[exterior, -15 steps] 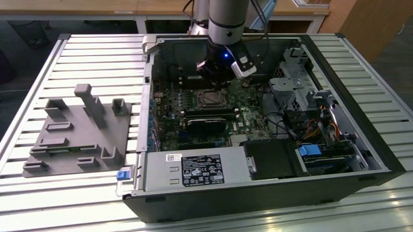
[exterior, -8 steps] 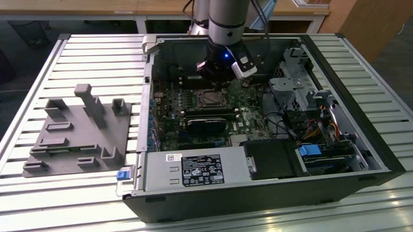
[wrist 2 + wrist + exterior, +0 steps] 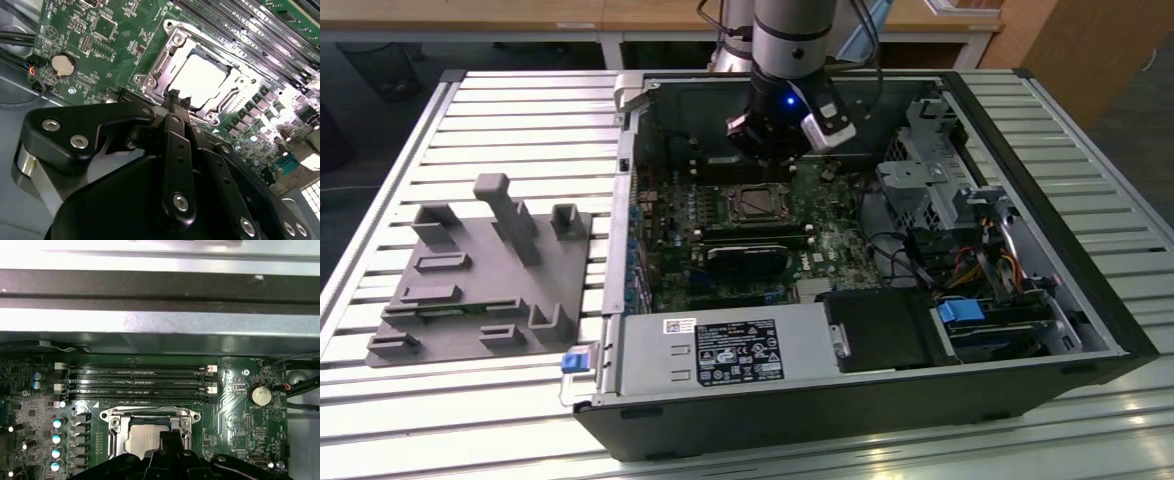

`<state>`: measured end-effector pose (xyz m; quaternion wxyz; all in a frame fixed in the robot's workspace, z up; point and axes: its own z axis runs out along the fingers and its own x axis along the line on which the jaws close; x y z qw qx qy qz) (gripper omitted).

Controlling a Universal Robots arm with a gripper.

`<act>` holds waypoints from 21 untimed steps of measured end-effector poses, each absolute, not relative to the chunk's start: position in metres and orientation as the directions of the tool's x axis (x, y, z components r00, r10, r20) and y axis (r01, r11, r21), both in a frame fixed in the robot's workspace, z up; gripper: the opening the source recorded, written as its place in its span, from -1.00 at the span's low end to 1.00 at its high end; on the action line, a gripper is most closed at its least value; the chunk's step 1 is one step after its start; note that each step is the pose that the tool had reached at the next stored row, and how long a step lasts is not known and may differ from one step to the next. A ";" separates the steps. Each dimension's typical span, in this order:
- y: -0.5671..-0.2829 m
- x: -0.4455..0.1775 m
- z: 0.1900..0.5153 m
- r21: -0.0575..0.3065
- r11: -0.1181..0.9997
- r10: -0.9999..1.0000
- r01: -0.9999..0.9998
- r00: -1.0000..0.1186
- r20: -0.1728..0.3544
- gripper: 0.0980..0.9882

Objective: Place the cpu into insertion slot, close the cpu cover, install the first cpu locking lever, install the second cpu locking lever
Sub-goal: 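Install the second cpu locking lever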

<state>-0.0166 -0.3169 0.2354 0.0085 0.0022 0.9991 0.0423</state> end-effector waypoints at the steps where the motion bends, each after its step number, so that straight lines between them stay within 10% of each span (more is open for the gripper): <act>1: -0.317 -0.017 0.235 0.085 0.996 0.005 0.004 -1.000 -0.017 -0.97; 21: -0.326 -0.017 0.251 0.083 0.997 0.005 0.004 -1.000 -0.017 -0.97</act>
